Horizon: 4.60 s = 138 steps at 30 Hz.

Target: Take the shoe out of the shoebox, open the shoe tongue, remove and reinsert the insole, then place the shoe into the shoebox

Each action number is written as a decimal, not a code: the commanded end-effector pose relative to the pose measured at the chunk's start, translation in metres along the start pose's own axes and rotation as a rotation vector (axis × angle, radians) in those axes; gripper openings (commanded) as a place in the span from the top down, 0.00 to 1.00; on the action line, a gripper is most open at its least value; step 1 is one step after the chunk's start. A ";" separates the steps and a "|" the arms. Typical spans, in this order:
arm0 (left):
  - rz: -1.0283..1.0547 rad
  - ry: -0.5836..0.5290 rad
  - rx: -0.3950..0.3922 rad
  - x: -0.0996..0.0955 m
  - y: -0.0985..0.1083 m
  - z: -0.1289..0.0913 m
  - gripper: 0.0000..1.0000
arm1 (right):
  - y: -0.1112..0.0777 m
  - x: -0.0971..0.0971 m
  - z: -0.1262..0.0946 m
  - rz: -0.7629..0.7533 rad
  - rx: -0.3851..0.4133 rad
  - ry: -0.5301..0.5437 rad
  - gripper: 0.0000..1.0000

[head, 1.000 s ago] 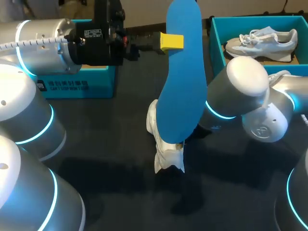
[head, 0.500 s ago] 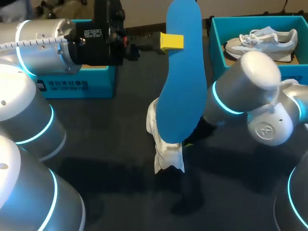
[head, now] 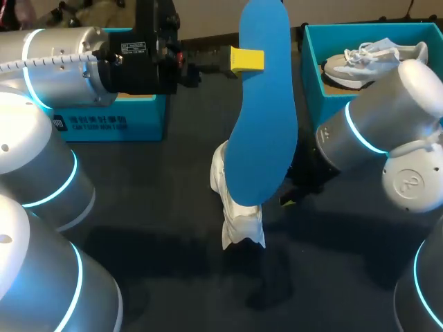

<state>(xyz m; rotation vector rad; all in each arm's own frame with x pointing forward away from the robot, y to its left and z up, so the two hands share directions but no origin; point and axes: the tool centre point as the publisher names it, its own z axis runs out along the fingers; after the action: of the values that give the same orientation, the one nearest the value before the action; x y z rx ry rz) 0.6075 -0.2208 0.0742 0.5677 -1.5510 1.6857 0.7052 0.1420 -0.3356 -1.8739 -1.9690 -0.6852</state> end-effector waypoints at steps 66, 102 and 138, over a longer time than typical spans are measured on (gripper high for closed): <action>0.000 -0.001 -0.001 -0.001 0.001 0.000 1.00 | 0.023 0.038 -0.075 0.038 -0.095 0.389 0.00; 0.000 -0.001 -0.001 -0.001 0.001 0.000 1.00 | 0.039 0.054 -0.135 -0.091 -0.160 0.751 0.00; 0.520 -0.061 -0.091 -0.024 0.001 -0.016 1.00 | 0.042 0.056 -0.147 -0.021 -0.180 0.758 0.00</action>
<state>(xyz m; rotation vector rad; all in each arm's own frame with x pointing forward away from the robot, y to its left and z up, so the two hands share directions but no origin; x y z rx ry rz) 0.6196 -0.2190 0.0569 0.2400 -1.8669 1.9543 0.7328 0.1080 -0.1793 -1.3626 -1.4600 -1.3676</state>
